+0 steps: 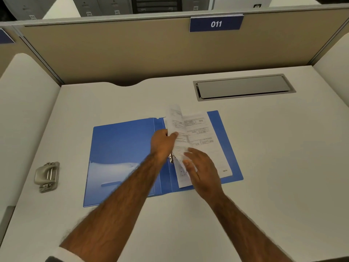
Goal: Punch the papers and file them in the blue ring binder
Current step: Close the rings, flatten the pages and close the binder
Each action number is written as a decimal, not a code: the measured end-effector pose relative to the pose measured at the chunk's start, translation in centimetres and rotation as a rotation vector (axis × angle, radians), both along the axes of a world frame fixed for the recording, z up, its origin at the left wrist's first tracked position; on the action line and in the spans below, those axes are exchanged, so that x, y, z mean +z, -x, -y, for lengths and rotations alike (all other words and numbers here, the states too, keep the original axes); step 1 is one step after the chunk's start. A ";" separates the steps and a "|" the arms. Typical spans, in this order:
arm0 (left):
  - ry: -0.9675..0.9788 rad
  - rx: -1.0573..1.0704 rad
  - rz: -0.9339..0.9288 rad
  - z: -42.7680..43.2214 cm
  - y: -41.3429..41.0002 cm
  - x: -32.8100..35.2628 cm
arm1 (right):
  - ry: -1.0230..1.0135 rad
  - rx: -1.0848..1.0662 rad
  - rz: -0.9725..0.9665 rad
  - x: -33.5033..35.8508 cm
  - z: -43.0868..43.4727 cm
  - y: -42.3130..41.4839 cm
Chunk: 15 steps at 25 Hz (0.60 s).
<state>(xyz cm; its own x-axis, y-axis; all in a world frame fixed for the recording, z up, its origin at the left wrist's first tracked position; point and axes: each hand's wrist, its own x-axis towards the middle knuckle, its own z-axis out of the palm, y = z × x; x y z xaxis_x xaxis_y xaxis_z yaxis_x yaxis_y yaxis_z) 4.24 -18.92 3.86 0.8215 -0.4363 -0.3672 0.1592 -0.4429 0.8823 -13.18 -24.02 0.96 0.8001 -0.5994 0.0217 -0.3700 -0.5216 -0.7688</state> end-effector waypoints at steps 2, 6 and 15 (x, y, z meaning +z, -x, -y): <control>-0.032 0.034 0.021 -2.7 -1.9 -0.3 | -0.014 -0.190 -0.056 -0.6 -0.1 0.6; -0.146 0.117 0.053 -8.8 -4.8 -1.0 | 0.245 -0.370 -0.661 -2.6 0.3 2.4; -0.315 0.161 0.038 -15.1 -7.3 -4.2 | 0.231 -0.440 -0.814 -3.0 -1.7 1.9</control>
<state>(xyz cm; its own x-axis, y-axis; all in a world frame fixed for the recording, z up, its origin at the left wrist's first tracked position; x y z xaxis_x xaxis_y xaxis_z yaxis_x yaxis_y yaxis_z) 11.54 -3.83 -0.34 0.8863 -0.1706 -0.4305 0.2183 -0.6660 0.7133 -15.06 -22.32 -2.08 0.3257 -0.9009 -0.2870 -0.9454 -0.3150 -0.0839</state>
